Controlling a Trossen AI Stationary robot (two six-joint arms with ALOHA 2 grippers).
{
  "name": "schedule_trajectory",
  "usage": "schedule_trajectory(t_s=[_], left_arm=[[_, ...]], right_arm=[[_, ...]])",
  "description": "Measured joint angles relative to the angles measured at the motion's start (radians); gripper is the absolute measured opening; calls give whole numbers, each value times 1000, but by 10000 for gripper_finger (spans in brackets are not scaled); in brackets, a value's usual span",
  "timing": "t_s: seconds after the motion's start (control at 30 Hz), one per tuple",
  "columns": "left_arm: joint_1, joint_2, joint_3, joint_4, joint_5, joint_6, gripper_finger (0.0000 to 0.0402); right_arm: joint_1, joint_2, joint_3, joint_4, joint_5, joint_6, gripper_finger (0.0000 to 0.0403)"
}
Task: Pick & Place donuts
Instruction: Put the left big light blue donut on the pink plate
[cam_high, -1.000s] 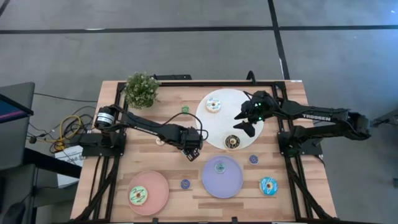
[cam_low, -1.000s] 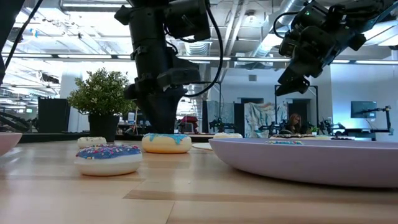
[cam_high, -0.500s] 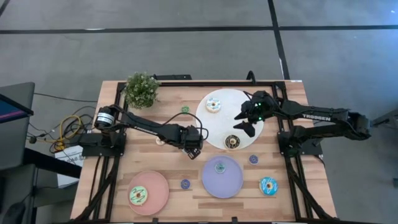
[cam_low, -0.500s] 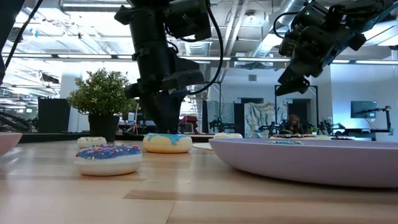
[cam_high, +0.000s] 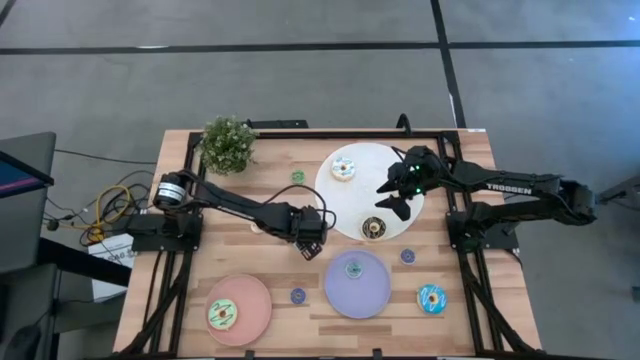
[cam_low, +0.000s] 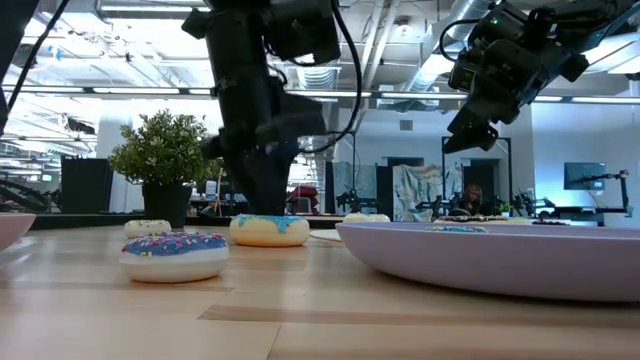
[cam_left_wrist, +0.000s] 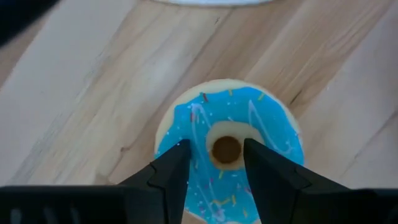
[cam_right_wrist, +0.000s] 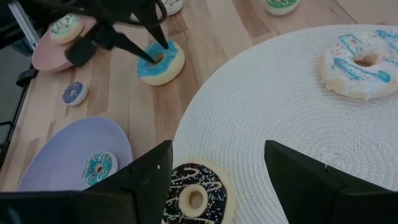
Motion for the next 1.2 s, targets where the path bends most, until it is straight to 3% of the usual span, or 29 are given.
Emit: schedule_trajectory(t_s=[1.2], left_arm=[[-13, 42, 1, 45, 17, -20, 144]], right_arm=[[0, 0, 1, 0, 0, 0, 244]])
